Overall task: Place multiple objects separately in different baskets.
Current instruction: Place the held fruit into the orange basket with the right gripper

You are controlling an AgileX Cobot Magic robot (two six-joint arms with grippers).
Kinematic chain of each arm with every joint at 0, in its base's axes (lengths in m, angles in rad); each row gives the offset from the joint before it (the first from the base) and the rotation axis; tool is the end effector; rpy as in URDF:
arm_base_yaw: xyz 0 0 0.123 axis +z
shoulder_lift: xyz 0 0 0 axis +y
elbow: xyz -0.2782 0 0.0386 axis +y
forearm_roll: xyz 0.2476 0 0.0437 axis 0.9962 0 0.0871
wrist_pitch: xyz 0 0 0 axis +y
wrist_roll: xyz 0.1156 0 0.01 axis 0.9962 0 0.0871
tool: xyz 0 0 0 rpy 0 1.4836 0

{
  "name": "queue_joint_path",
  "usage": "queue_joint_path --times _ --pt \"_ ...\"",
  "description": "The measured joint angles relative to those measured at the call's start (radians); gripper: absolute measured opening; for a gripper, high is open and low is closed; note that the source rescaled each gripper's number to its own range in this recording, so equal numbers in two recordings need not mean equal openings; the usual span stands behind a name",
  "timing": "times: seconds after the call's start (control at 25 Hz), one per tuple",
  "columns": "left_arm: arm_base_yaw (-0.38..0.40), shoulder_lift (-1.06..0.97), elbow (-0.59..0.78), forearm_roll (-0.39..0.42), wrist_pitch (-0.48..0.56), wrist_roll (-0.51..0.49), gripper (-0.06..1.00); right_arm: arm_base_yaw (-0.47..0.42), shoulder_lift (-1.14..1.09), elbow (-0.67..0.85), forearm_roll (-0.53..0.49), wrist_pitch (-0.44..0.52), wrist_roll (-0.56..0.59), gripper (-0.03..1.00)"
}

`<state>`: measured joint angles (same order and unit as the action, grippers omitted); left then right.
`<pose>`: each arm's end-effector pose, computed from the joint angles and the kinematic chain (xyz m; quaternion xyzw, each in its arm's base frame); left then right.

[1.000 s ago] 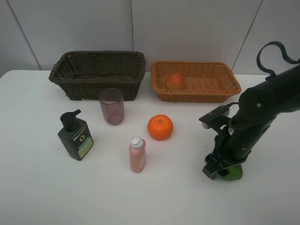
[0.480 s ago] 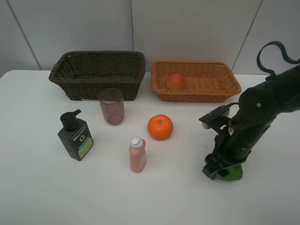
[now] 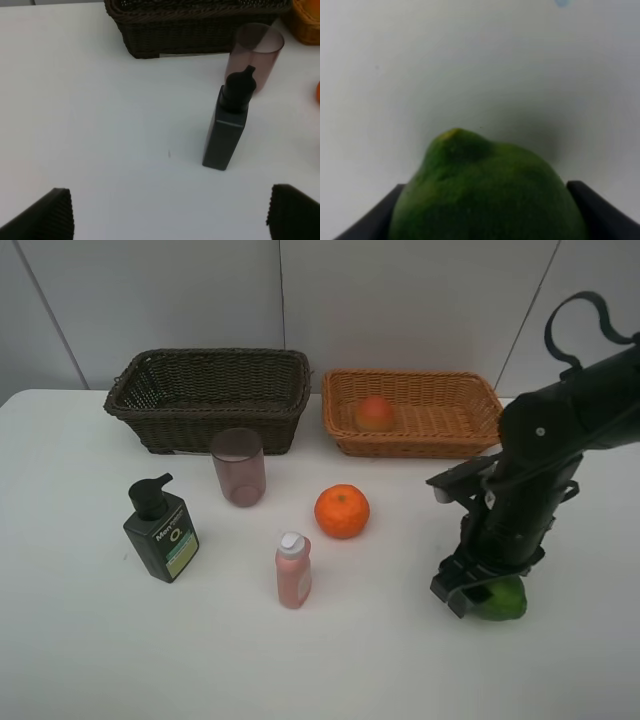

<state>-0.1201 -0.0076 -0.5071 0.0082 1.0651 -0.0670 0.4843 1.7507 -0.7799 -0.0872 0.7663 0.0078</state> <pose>0.0192 -0.0015 0.2675 0.0224 0.8502 -0.0451 0.5240 0.2286 0.1123 0.0947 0.2672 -0.9624 0.0377 0.0313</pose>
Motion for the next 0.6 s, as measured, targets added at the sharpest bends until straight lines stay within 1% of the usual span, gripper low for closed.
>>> queue_joint_path --times 0.04,0.2,0.4,0.6 --pt "0.0 0.0 0.0 0.0 0.0 0.0 1.0 0.0 0.0 -0.038 0.001 0.047 0.035 0.03" --pt "0.0 0.0 0.0 0.0 0.0 0.0 1.0 0.0 0.0 -0.168 0.001 0.151 0.171 0.03" --pt "0.0 0.0 0.0 0.0 0.0 0.0 1.0 0.0 0.001 -0.324 0.002 0.206 0.304 0.03" --pt "0.0 0.0 0.0 0.0 0.0 0.0 1.0 0.0 0.015 -0.465 0.009 0.235 0.337 0.03"
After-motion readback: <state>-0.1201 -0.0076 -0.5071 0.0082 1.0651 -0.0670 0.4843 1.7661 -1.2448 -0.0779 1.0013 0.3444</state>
